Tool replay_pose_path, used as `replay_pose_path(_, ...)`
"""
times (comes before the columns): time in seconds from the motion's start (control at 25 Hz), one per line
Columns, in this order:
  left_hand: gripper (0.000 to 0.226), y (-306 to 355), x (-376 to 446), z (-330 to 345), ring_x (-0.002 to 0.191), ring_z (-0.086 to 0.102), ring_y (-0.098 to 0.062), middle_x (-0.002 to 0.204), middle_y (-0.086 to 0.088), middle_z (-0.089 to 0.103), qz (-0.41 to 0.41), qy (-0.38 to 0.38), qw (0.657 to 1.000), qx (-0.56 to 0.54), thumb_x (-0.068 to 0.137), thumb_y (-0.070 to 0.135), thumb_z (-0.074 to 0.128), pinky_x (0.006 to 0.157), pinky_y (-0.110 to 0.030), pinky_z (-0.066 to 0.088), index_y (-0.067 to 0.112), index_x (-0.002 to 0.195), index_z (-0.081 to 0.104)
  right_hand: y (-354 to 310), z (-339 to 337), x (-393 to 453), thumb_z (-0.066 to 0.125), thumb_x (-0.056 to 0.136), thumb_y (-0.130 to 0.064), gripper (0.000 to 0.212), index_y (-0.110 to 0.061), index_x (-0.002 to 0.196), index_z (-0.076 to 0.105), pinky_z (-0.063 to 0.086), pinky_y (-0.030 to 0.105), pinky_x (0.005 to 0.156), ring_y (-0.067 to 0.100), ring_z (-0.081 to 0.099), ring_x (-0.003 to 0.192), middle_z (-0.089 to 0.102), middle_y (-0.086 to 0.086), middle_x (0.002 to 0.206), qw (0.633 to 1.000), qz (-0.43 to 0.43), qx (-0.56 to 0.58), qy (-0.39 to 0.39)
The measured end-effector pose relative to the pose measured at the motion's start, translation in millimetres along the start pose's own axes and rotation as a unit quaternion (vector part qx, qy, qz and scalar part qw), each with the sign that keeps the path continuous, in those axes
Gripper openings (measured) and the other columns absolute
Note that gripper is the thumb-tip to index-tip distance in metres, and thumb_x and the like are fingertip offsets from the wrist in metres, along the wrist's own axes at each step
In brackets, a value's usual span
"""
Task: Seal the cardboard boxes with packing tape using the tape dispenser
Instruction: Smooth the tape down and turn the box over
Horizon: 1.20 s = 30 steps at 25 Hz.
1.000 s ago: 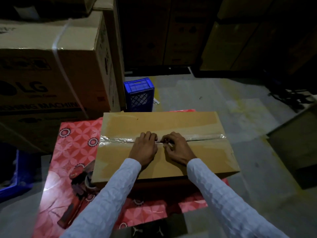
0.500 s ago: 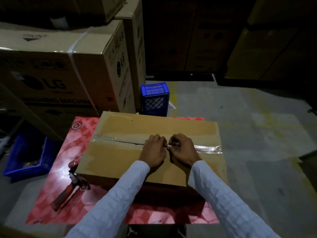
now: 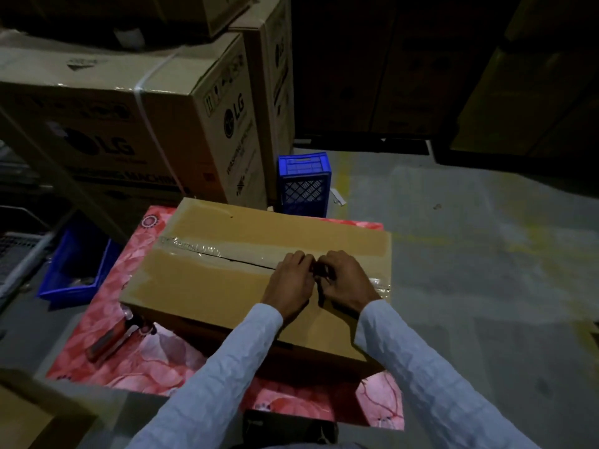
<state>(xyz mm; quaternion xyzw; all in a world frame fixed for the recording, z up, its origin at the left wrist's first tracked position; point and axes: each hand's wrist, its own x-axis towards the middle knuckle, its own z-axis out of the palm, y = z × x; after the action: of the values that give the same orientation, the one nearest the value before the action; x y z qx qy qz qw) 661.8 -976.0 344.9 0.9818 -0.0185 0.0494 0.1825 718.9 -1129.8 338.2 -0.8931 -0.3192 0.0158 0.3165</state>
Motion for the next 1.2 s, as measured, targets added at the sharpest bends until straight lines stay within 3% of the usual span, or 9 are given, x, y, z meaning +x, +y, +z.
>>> replay_pose_path(0.12, 0.020, 4, -3, 15, 0.098, 0.044, -0.029, 0.112, -0.007, 0.051, -0.006, -0.008, 1.000, -0.006, 0.095, 0.014, 0.047, 0.080, -0.039, 0.037, 0.014, 0.114, 0.053, 15, 6, -15, 0.066, 0.087, -0.024, 0.012, -0.021, 0.098, 0.067, 0.034, 0.033, 0.073, 0.014, 0.043, 0.084, 0.056, -0.005, 0.087, 0.999, -0.019, -0.029, 0.015)
replay_pose_path(0.32, 0.030, 1, 1, 21, 0.098, 0.040, -0.030, 0.111, -0.007, 0.044, 0.010, -0.032, 0.999, 0.006, 0.085, 0.019, 0.036, 0.082, -0.039, 0.035, 0.014, 0.112, 0.049, 22, 13, -11, 0.069, 0.085, -0.025, 0.009, -0.024, 0.091, 0.063, 0.031, 0.035, 0.072, 0.014, 0.044, 0.083, 0.049, -0.012, 0.084, 0.999, 0.016, 0.022, 0.031)
replay_pose_path(0.44, 0.024, -2, 9, 17, 0.098, 0.039, -0.030, 0.110, -0.009, 0.043, 0.047, -0.038, 0.998, -0.019, 0.088, 0.013, 0.042, 0.085, -0.043, 0.037, 0.013, 0.111, 0.048, 24, 16, -10, 0.071, 0.082, -0.027, 0.010, -0.026, 0.089, 0.064, 0.039, 0.036, 0.073, 0.014, 0.048, 0.083, 0.057, -0.010, 0.085, 0.997, 0.037, 0.039, 0.062)
replay_pose_path(0.64, 0.021, -16, 22, 14, 0.101, 0.039, -0.027, 0.110, -0.005, 0.045, 0.103, -0.063, 0.987, -0.109, 0.086, 0.011, 0.047, 0.090, -0.049, 0.039, 0.014, 0.106, 0.048, 17, 22, -13, 0.066, 0.081, -0.032, 0.012, -0.022, 0.086, 0.062, 0.033, 0.033, 0.070, 0.014, 0.045, 0.080, 0.055, -0.007, 0.083, 0.991, 0.079, 0.043, 0.096)
replay_pose_path(0.8, 0.028, -13, 19, 3, 0.109, 0.041, -0.027, 0.117, -0.003, 0.048, 0.108, -0.039, 0.985, -0.131, 0.089, 0.014, 0.050, 0.096, -0.047, 0.041, 0.017, 0.118, 0.051, 12, 13, -10, 0.074, 0.080, -0.030, 0.019, -0.024, 0.095, 0.065, 0.032, 0.031, 0.079, 0.020, 0.047, 0.102, 0.053, -0.006, 0.105, 0.989, 0.097, 0.016, 0.111)
replay_pose_path(0.92, 0.046, -34, -11, -3, 0.127, 0.039, -0.021, 0.136, 0.000, 0.048, 0.123, -0.020, 0.986, -0.111, 0.095, 0.031, 0.054, 0.107, -0.037, 0.036, 0.021, 0.139, 0.047, 6, -2, -2, 0.076, 0.082, -0.041, 0.044, -0.033, 0.123, 0.059, 0.032, 0.038, 0.100, 0.022, 0.036, 0.130, 0.044, -0.003, 0.138, 0.992, 0.100, -0.063, 0.053)
replay_pose_path(1.0, 0.050, -58, -33, -11, 0.130, 0.041, -0.017, 0.141, 0.002, 0.050, 0.140, -0.027, 0.984, -0.104, 0.095, 0.043, 0.057, 0.109, -0.034, 0.035, 0.021, 0.140, 0.050, 0, -13, 9, 0.075, 0.078, -0.042, 0.068, -0.040, 0.140, 0.047, 0.024, 0.049, 0.116, 0.025, 0.023, 0.145, 0.029, 0.001, 0.157, 0.988, 0.116, -0.101, -0.013)
replay_pose_path(1.12, 0.035, -76, -48, -20, 0.117, 0.057, -0.020, 0.125, 0.001, 0.065, 0.147, 0.035, 0.987, -0.053, 0.092, 0.035, 0.058, 0.103, -0.037, 0.042, 0.018, 0.122, 0.065, -10, -20, 32, 0.071, 0.068, -0.029, 0.099, -0.052, 0.151, 0.024, 0.001, 0.060, 0.123, 0.029, -0.003, 0.156, 0.002, 0.001, 0.169, 0.974, 0.147, -0.132, -0.109)
replay_pose_path(1.2, 0.024, -81, -54, -24, 0.104, 0.062, -0.024, 0.108, 0.000, 0.069, 0.090, 0.102, 0.991, -0.021, 0.090, 0.027, 0.056, 0.096, -0.042, 0.045, 0.017, 0.107, 0.069, -13, -22, 48, 0.070, 0.064, -0.023, 0.106, -0.056, 0.149, 0.018, -0.006, 0.064, 0.121, 0.033, -0.012, 0.156, -0.006, 0.002, 0.170, 0.967, 0.157, -0.134, -0.152)
